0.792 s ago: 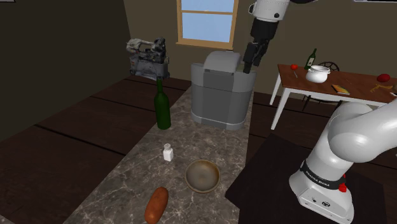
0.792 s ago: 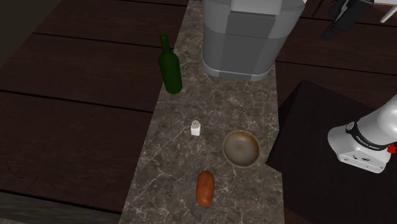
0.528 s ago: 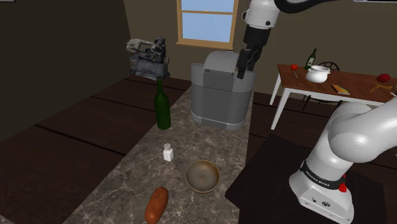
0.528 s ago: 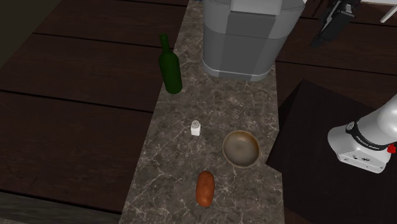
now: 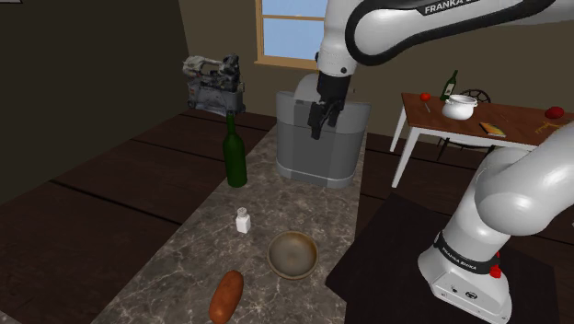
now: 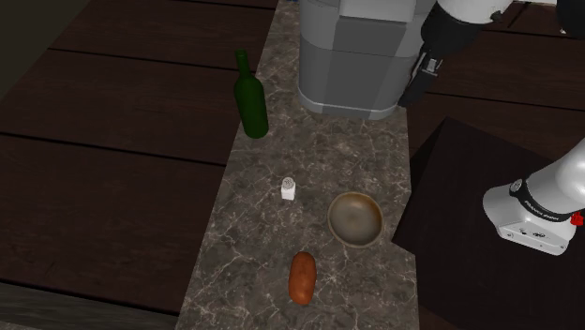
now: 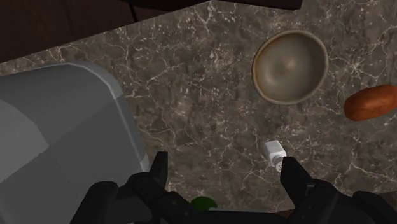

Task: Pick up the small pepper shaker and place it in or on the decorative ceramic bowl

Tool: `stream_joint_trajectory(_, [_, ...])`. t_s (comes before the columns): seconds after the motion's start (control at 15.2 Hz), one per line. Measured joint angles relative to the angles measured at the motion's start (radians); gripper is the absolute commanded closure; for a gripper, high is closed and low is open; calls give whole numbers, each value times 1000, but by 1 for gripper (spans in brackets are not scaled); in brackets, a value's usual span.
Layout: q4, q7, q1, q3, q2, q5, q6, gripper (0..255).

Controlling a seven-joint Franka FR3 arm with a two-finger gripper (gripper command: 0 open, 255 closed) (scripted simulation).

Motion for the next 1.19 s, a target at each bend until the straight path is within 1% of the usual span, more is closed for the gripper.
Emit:
stream_joint_trajectory(0.2, [-7, 33, 8, 32, 86, 3, 85, 0])
stream_joint_trajectory(0.59, [50, 107, 16, 88, 296, -23, 221, 0])
stream_joint_trajectory(0.92, [135, 185, 30, 124, 492, -77, 312, 0])
stream_joint_trajectory(1.19, [227, 246, 53, 134, 646, -132, 358, 0])
